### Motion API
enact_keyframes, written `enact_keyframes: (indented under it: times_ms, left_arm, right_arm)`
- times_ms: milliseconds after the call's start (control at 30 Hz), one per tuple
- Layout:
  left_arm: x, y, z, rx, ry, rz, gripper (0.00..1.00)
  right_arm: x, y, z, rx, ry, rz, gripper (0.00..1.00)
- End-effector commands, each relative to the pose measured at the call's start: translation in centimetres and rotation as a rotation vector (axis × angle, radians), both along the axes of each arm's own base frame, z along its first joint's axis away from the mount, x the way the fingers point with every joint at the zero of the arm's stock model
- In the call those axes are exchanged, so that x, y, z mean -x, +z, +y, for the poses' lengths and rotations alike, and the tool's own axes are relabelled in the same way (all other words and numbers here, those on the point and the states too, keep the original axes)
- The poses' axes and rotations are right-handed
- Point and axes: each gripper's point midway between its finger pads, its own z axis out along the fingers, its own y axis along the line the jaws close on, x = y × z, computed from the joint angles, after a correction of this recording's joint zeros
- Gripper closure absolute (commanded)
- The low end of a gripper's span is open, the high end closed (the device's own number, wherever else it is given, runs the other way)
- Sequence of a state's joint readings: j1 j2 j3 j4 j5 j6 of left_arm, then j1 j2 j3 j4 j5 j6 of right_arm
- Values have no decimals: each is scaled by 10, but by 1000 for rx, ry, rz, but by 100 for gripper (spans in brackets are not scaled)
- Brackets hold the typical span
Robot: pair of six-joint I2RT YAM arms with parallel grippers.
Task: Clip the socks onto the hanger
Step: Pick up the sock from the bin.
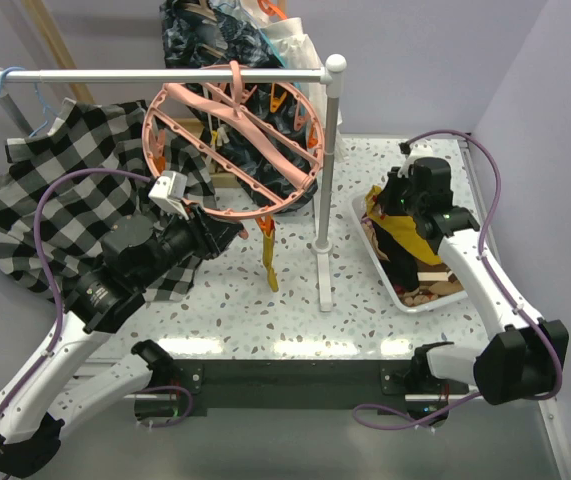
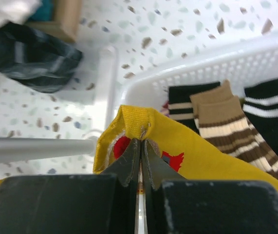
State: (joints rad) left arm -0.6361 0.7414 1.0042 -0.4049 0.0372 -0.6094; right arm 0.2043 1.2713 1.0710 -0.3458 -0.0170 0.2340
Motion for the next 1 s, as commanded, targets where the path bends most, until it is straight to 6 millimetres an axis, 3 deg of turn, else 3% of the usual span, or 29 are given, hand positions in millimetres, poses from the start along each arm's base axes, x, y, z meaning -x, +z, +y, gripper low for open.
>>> enact_keyframes:
  times_ms: [0,133,267,467,733,967]
  left_arm:
    - [-2,29,-1,52,3,-69,100]
    - [-3,32,-3,57,-3,-75,100]
    - [-4,34,-6,61,-17,-80,100]
    - [-8,36,-12,64,-28,-83,100]
    - [-13,40,-21,73,-50,-90,100]
    - [-14,38,-21,71,-49,-82,100]
  right_arm:
    - [8,44,26,-104,144,-146,100]
    - [34,83,33,-145,217,-258,100]
    - [65,108,45,-197,316,-313,100]
    - [117,131,66,-299,451,-337,100]
    - [167,128,112,-461,601,-225,100]
    - [200,108,176,-495,697,-105,100]
